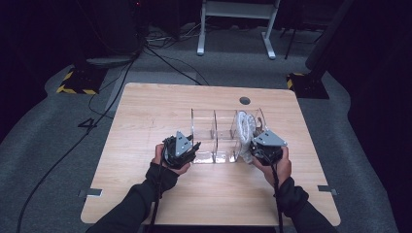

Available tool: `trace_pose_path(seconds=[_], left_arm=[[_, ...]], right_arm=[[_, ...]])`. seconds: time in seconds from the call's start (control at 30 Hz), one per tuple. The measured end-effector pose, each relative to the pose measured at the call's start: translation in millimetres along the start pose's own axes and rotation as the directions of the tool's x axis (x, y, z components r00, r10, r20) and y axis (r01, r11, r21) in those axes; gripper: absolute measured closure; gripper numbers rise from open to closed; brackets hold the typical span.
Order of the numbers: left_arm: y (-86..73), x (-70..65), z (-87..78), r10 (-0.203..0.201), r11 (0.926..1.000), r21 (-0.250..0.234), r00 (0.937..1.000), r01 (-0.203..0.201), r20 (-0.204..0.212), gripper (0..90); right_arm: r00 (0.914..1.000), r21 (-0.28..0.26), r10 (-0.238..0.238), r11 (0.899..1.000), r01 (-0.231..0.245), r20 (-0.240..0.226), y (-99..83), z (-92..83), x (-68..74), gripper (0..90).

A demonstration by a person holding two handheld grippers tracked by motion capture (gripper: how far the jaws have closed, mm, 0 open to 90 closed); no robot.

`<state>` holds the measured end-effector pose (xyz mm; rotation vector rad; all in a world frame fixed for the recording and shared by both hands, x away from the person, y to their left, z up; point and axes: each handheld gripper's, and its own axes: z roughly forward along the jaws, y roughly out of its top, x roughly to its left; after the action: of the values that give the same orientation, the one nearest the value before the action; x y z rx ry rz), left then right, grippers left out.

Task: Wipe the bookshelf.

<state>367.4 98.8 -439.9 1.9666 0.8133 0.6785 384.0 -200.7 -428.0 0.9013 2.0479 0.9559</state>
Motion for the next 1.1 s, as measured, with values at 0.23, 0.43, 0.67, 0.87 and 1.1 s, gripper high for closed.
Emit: trace_pose_path(seconds=[0.23,0.43,0.67,0.87,1.1], left_arm=[[-1.2,-5.1,-3.4,-0.004,1.0000,0.000,1.0000,0.004,-0.002,62.2],[-1.8,-9.8,-6.5,0.002,1.0000,0.001,1.0000,-0.002,0.008,61.4],[-1.8,-11.2,-7.0,0.011,0.9999,0.001,0.9999,-0.011,0.009,61.1],[-2.0,-12.1,-8.1,0.017,0.9998,0.003,0.9998,-0.017,0.014,60.9],[-1.9,-13.1,-9.4,0.016,0.9998,0.008,0.9997,-0.017,0.017,60.8]], right_arm=[[0.9993,0.050,-0.010,0.999,0.011,-0.036,-23.4,4.0,9.4,74.9],[0.9974,0.098,0.017,0.995,-0.010,-0.070,-41.5,15.8,12.3,74.9],[0.9946,0.157,0.030,0.987,-0.014,-0.099,-49.9,25.2,14.6,74.7],[0.9943,0.144,0.052,0.989,-0.038,-0.093,-44.1,19.4,11.9,74.8],[0.9964,0.080,0.056,0.995,-0.051,-0.064,-29.7,4.9,6.7,74.8]])
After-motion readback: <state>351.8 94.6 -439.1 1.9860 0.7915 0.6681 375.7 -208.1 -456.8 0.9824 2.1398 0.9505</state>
